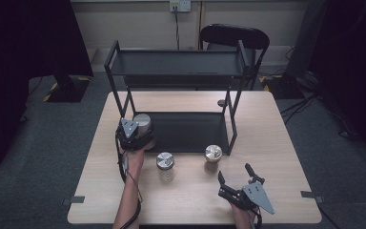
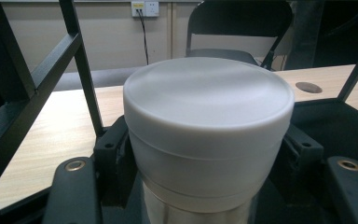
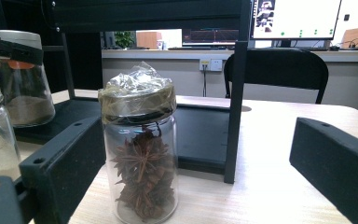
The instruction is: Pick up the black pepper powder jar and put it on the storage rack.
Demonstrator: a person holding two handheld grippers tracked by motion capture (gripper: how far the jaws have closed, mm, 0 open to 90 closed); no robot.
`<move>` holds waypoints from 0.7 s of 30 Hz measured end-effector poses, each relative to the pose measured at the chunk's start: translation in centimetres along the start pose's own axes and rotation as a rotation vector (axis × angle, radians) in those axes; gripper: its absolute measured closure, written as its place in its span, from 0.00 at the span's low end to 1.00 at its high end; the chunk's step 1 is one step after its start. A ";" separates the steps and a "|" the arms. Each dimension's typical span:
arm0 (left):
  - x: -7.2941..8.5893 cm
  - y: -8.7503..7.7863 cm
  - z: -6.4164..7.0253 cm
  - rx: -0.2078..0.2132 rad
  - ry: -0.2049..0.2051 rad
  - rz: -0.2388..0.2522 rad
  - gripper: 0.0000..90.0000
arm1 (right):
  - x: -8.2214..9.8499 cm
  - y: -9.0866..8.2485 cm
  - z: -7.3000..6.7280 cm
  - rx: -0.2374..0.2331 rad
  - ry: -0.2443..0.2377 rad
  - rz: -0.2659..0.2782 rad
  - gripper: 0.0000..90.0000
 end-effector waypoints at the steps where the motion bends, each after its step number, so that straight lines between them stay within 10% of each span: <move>1: -0.1 0.0 0.0 0.000 0.001 -0.002 0.38 | 0.0 0.0 0.0 0.000 0.000 0.000 0.03; 21: 0.8 0.3 0.0 0.007 0.001 0.006 0.38 | 0.0 0.0 0.0 0.000 -0.001 0.000 0.03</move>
Point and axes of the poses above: each handheld gripper's, and its own axes: y roughly forward along the jaws, x roughly out of its underside, z roughly to its right, the point moved 2 cm from there along y, roughly forward along the jaws, and after that the axes turned 4 degrees about -y, right-handed, at the moved point
